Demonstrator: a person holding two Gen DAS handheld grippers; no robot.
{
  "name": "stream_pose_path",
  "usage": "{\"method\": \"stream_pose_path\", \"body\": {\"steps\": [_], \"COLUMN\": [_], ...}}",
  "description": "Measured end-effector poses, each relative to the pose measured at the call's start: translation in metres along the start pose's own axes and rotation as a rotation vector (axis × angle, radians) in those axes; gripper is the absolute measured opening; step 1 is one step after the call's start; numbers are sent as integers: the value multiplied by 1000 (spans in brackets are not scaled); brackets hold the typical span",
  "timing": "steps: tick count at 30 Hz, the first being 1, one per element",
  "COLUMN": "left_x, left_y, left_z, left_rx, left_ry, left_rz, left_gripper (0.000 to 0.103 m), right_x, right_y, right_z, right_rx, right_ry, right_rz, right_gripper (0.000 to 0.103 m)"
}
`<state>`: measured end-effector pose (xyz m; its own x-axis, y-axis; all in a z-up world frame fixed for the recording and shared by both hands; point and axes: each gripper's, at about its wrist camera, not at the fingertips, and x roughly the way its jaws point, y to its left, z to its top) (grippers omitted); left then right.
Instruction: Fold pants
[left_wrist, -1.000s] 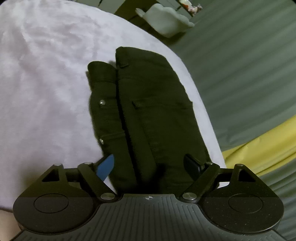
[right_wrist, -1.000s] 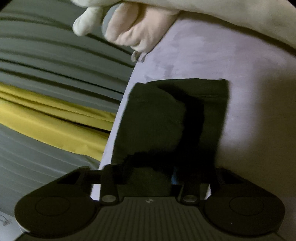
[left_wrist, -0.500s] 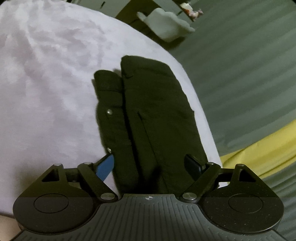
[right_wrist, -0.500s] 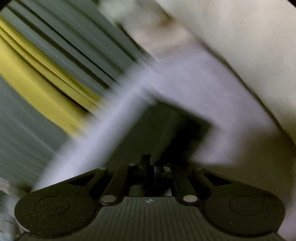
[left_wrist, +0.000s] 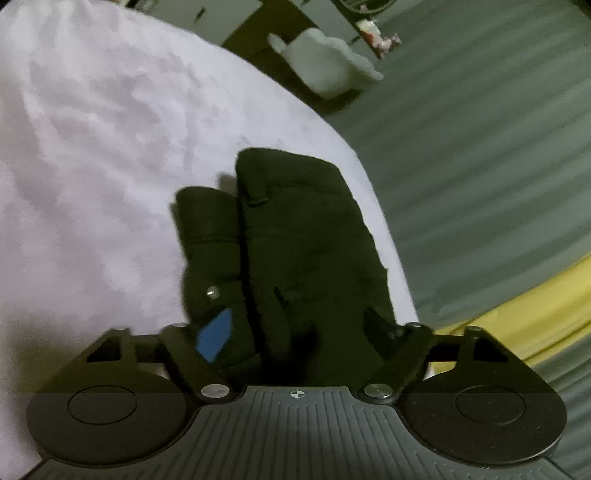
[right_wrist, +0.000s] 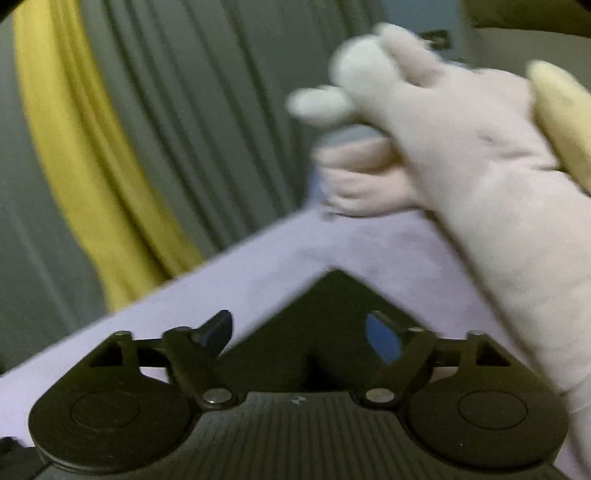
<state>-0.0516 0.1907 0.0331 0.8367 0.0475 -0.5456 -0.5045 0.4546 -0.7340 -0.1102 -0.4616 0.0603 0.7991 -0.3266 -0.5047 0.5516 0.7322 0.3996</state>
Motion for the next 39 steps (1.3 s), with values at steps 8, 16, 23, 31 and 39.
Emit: {"method": "stream_pose_path", "body": {"steps": [8,16,23,31,39], "left_x": [16,34,-26,-22,-61], "left_y": [0,6,6,33,-6], "left_z": [13,20,9,-3,-27], "left_rx": [26,17,83,69,129], "left_ry": [-6,39,-100,-74,-308], "left_rz": [70,59,-95,98,145], "left_gripper": [71,22,10,40,75], "right_x": [40,50,50,66,106], "right_y": [57,84,107,179,294], "right_z": [-61,-80,-86,-97,-118], "right_rx": [3,-59,-103,-109,-25], "right_ry": [252,340,368,459,687], "right_rz": [215,286,343,489,759], "right_gripper": [85,85,85,85,86]}}
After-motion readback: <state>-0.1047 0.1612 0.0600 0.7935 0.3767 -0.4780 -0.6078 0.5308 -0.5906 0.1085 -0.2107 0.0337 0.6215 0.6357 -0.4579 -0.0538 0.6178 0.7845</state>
